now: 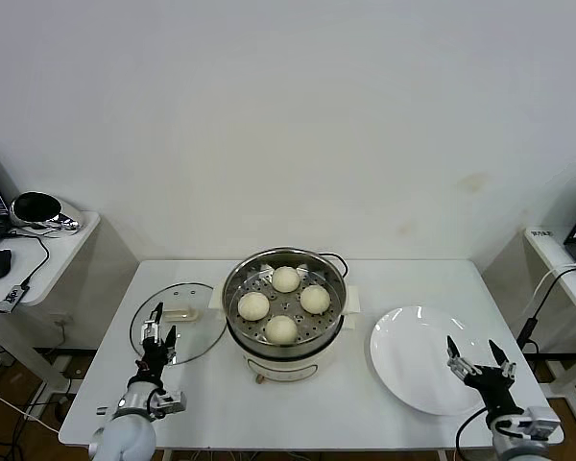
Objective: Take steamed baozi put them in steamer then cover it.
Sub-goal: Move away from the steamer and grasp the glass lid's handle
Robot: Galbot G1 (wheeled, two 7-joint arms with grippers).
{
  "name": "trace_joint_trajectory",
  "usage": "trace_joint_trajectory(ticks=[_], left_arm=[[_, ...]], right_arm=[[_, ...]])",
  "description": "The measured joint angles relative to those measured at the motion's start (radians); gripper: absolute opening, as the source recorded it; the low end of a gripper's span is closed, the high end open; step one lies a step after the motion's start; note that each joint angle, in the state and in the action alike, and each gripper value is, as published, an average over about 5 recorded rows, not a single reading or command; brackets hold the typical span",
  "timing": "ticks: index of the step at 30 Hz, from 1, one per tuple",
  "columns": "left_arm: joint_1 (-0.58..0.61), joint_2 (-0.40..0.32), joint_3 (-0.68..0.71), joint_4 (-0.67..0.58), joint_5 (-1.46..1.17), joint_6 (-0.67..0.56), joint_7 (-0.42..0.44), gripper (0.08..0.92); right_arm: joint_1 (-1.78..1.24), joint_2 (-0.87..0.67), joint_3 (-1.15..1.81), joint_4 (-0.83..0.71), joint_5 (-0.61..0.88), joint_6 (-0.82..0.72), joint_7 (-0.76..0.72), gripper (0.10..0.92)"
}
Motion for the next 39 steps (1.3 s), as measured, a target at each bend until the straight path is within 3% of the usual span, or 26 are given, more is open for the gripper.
trace_joint_trajectory(ticks=[21,39], left_arm=[[-0.218,-0.015,0.056,0.232,0.033,0.049,0.072,0.823],[-0.32,-0.053,0.054,0.358,0.039,0.081,0.066,0.823]], right_arm=[[-0.002,0.023,0.013,-0.017,-0.04,0.003,0.008,0.823],[0.001,0.034,0.01,-0.027,-0.056,0.007,0.009,0.823]])
